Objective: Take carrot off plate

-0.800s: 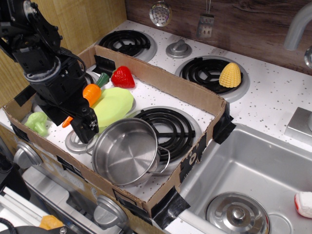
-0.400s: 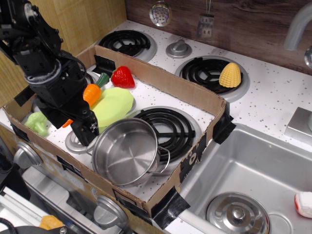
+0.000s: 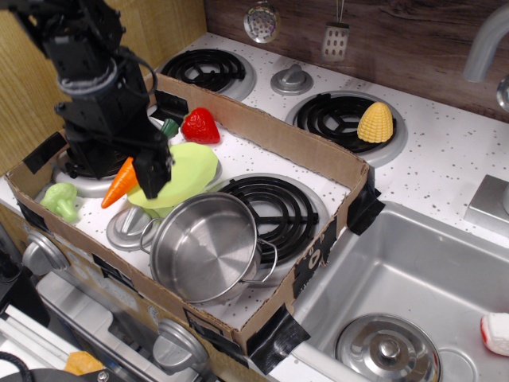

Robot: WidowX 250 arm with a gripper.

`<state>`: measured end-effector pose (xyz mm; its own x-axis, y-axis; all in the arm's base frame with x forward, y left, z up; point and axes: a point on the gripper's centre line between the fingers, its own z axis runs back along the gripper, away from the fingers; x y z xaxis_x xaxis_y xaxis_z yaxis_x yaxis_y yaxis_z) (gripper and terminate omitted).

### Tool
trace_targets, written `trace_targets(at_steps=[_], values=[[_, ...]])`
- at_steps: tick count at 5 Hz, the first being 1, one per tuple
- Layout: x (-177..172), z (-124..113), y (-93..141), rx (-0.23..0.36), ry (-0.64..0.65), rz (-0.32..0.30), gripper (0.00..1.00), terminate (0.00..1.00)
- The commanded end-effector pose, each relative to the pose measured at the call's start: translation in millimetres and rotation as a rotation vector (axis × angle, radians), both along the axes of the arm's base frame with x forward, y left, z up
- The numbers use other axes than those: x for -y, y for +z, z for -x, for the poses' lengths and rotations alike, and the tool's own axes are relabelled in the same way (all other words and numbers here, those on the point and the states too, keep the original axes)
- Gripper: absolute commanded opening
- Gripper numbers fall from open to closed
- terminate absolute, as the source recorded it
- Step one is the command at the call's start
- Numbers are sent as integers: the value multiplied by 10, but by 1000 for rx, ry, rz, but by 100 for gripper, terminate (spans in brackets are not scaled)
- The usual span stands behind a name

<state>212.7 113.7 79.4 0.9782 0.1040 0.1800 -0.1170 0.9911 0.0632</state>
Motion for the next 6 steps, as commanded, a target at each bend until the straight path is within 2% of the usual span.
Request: trace_targets(at_steps=[1,3,5,6], values=[[-361,-430,37,35,25,-32,100,0],[-553,-667,-218,57,-16,-16,100,0],[-628,-705,-390,51,-27,29,100,0],[-652,-692,-497,66,-38,41,100,0]])
